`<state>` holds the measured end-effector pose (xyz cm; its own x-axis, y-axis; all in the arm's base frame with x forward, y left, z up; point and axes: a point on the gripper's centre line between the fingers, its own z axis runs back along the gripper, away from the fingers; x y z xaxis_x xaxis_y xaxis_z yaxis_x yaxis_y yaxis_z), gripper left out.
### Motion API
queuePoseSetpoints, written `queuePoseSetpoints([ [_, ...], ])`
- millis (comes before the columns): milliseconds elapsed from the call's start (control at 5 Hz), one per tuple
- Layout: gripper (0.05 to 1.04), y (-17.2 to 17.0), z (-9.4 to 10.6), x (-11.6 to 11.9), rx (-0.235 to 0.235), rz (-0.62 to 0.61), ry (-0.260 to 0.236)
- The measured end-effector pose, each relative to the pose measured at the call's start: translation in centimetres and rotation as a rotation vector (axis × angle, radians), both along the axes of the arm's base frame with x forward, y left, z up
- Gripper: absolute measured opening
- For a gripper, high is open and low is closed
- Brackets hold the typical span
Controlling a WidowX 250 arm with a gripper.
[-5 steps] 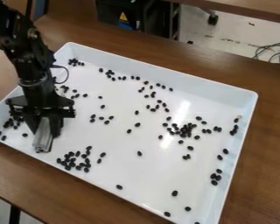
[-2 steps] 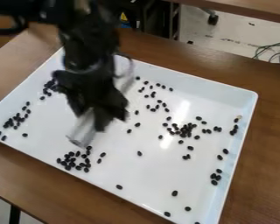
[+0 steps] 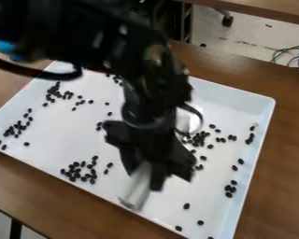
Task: Sweep into pile
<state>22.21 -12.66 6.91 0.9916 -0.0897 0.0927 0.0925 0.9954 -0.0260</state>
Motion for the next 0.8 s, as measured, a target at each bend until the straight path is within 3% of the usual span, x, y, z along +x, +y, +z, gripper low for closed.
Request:
queuePoseSetpoints([
  [200,0.364,-2.4,-1.2,0.6,-0.025,0.000,0.004],
  [600,0.364,-5.0,-3.8,2.6,-0.027,0.012,-0.021],
  [800,0.364,-6.2,-5.0,3.2,-0.065,0.026,-0.012],
])
